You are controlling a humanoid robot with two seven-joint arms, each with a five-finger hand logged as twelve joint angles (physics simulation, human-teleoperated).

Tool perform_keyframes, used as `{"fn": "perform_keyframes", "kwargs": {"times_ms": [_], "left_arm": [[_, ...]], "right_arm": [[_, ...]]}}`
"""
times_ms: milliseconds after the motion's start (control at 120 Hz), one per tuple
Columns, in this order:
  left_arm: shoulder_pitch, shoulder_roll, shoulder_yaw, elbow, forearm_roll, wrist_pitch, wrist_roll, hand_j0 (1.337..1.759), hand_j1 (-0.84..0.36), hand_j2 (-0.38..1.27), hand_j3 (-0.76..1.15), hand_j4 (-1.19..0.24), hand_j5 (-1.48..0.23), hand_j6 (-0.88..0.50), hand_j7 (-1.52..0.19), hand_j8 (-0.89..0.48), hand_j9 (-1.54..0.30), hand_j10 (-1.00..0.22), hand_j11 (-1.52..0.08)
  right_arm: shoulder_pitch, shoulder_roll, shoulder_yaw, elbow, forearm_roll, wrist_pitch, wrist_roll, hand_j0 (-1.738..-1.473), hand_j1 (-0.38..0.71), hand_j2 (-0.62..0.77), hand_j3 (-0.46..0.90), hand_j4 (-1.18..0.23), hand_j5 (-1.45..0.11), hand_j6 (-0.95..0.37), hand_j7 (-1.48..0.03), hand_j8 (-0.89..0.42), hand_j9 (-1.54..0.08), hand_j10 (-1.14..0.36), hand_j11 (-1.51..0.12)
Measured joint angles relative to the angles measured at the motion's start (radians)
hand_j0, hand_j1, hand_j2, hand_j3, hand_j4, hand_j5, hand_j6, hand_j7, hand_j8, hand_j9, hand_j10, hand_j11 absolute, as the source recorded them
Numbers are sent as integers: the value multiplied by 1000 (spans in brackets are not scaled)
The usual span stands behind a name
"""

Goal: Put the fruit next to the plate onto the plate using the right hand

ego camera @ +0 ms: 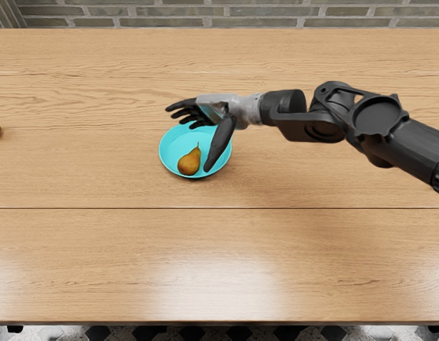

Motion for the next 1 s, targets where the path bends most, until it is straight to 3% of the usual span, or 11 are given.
{"fn": "perform_keyframes", "kwargs": {"times_ms": [192,450,558,817,1000], "left_arm": [[0,0,0,0,0,0,0,1658,325,4,0,-21,-27,-21,-27,-21,-27,-21,-26],[0,0,0,0,0,0,0,1658,325,4,0,-21,-27,-21,-27,-21,-27,-21,-26],[0,0,0,0,0,0,0,1658,325,4,0,-21,-27,-21,-27,-21,-27,-21,-27],[0,0,0,0,0,0,0,1658,325,4,0,-21,-27,-21,-27,-21,-27,-21,-27],[0,0,0,0,0,0,0,1658,325,5,0,-21,-27,-21,-27,-21,-27,-21,-27]], "right_arm": [[-2,-130,7,6,178,71,2,-1658,-310,5,0,-36,-47,-36,-46,-32,-46,-31,-46],[-34,-290,36,21,251,84,2,-1658,-339,2,0,-10,-13,-11,-13,-9,-13,-9,-13],[-75,-380,38,112,272,84,3,-1658,-343,2,0,-6,-8,-7,-8,-6,-8,-5,-8],[-140,-658,39,416,294,85,3,-1658,-348,2,0,-2,-2,-2,-2,-2,-2,-1,-2],[-169,-792,38,491,307,85,3,-1658,-349,2,0,-1,-1,-1,-1,-1,-1,-1,-1]]}}
